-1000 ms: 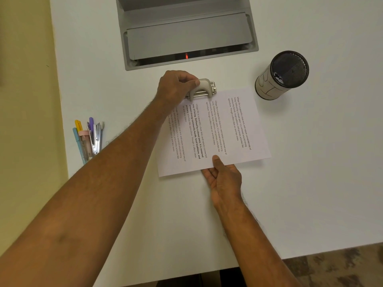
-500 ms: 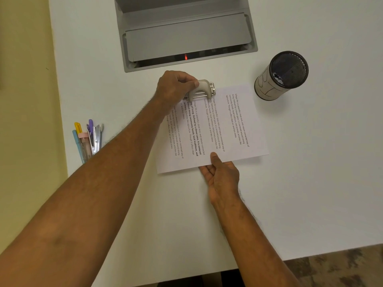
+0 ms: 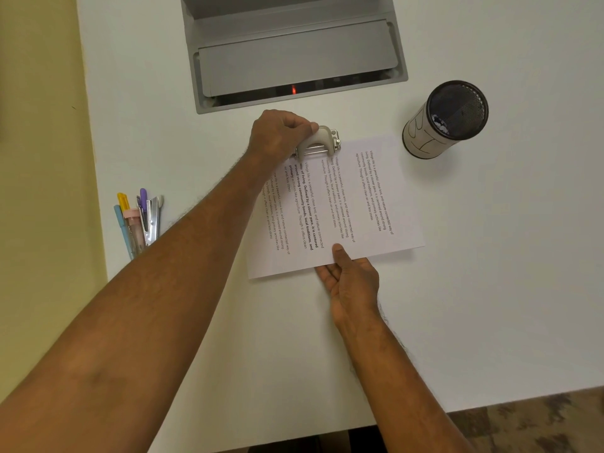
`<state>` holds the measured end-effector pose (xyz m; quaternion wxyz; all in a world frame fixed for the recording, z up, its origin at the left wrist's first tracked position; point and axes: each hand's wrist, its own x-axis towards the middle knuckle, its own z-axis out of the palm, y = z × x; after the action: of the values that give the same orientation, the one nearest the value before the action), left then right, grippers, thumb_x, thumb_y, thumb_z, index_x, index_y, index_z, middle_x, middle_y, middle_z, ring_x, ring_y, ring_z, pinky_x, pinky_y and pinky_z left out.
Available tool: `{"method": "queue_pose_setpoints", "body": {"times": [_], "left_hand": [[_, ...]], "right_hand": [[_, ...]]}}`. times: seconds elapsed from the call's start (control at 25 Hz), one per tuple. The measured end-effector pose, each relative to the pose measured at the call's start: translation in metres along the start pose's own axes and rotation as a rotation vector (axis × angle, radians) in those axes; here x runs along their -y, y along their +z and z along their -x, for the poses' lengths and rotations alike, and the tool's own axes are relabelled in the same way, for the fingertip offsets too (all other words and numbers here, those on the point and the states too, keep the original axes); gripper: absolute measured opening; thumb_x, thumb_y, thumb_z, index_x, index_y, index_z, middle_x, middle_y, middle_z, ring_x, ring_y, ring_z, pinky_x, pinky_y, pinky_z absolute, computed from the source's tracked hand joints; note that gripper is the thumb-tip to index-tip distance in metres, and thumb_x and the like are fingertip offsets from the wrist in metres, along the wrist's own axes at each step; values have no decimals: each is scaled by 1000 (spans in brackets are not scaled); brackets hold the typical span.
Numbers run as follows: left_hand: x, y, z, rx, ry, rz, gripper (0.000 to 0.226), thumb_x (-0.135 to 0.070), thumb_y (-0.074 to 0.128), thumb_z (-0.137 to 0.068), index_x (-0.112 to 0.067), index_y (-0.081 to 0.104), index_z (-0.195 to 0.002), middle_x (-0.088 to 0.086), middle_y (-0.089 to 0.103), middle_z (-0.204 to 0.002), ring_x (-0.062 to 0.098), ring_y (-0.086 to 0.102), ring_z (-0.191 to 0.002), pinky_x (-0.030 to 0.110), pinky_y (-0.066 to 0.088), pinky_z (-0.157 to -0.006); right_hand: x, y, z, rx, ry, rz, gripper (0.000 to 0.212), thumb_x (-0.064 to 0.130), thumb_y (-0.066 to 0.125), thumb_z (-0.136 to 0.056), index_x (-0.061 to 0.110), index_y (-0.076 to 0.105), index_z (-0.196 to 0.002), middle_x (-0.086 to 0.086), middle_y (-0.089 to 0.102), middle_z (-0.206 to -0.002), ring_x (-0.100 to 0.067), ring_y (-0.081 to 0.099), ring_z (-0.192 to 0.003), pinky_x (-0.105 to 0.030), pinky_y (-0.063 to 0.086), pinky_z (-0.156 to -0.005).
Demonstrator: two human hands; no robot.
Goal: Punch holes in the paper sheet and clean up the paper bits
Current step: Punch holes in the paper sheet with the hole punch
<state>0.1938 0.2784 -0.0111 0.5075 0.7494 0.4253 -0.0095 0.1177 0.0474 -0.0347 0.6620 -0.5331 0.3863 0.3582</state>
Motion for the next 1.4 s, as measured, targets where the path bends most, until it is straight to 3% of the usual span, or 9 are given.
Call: {"method": "queue_pose_setpoints", "body": {"times": [0.28,0.68,1.4], "left_hand": [[-2,0,-1,31,-18,-44,35,-38,67,-97,-11,77,-118,5,75,-120,22,68,-109,39,55,-101],[-2,0,-2,38,-25,-94,39,-41,65,-97,-11,76,-119,6,75,-120,23,69,-105,38,56,-99],[-4,3,-8,17,-21,-219,34,-44,65,-97,-14,73,-111,5,73,-112,23,70,-100,41,58,-95]], "right_hand": [[0,2,1,-2,6,-18,17,4,70,-96,7,67,-112,-12,77,-105,-23,76,-91,-33,67,-71],[1,3,1,8,17,-16,10,4,69,-97,10,68,-104,-11,78,-102,-20,77,-86,-31,66,-69],[1,4,-1,10,9,-24,18,5,71,-96,8,70,-113,-10,79,-105,-17,79,-82,-30,66,-68]]}}
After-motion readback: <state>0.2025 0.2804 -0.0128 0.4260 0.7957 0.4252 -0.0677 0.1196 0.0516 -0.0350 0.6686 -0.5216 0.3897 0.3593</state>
